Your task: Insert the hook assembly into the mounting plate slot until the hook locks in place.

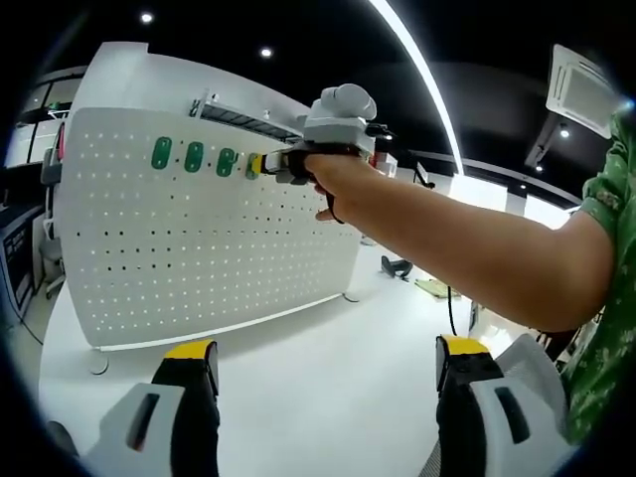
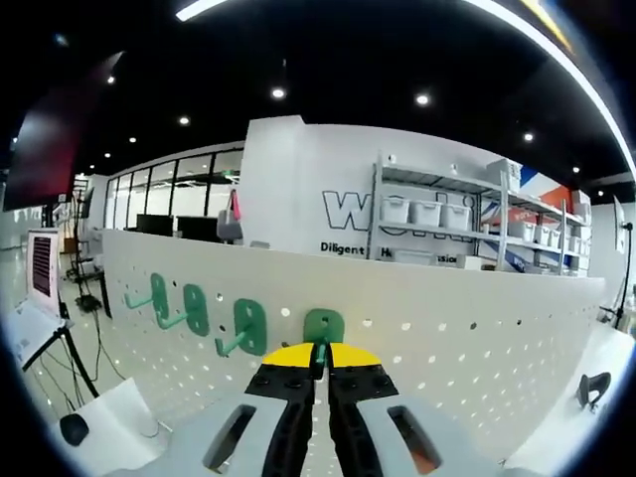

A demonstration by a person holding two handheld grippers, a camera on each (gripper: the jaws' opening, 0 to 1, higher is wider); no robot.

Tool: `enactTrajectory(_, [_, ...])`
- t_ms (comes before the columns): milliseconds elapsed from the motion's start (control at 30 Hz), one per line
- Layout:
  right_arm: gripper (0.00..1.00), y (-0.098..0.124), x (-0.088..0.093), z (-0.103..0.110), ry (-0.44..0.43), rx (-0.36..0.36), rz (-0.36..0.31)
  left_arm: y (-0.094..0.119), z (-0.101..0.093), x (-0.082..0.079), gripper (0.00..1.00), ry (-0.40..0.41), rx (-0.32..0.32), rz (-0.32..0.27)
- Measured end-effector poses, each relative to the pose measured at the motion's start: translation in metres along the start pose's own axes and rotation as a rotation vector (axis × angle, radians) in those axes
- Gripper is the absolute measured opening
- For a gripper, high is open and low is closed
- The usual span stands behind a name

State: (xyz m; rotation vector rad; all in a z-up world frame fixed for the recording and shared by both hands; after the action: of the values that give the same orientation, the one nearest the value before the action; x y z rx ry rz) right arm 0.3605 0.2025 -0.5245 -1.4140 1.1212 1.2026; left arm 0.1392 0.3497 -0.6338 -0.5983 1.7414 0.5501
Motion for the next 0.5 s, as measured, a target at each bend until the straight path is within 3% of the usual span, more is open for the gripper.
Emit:
enactTrajectory(167, [0.02, 0.0005, -0.0003, 0.0015, 0.027, -0.006, 0.002, -0.0002, -0.0008, 0.001, 0.93, 0.0, 0.002, 0.004])
enactTrajectory(233, [0.02, 0.0008, -0.0005, 0.0023, 0.088, -0.008, 0.005, -0.0005, -0.001, 0.0012, 0.93, 0.002, 0.001, 0.004])
enactTrajectory(300, [0.02, 0.0006, -0.0008, 0.0006, 0.059, -0.012, 0.007, -0.0008, -0.0007, 0.0013, 0.92, 0.003, 0.001, 0.004])
enactTrajectory(500, [0.01, -0.0008, -0.0013, 0.0003, 0.116, -0.033, 0.017, -0.0018, -0.0007, 0.0011, 0.92, 0.002, 0.002, 0.005])
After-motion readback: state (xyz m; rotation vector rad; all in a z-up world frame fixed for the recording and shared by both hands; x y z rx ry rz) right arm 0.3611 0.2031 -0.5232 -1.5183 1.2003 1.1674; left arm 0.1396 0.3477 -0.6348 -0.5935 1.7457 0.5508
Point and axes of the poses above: the point that each gripper's makers call its tool centre point, and the gripper's own axes: y roughly backward along the fingers, z roughly to its left, x roughly out of its underside, the point moved 6 cm from there along y, roughly backward along the fingers, and after that the axes turned 9 degrees about -z, right-handed, at the moved point
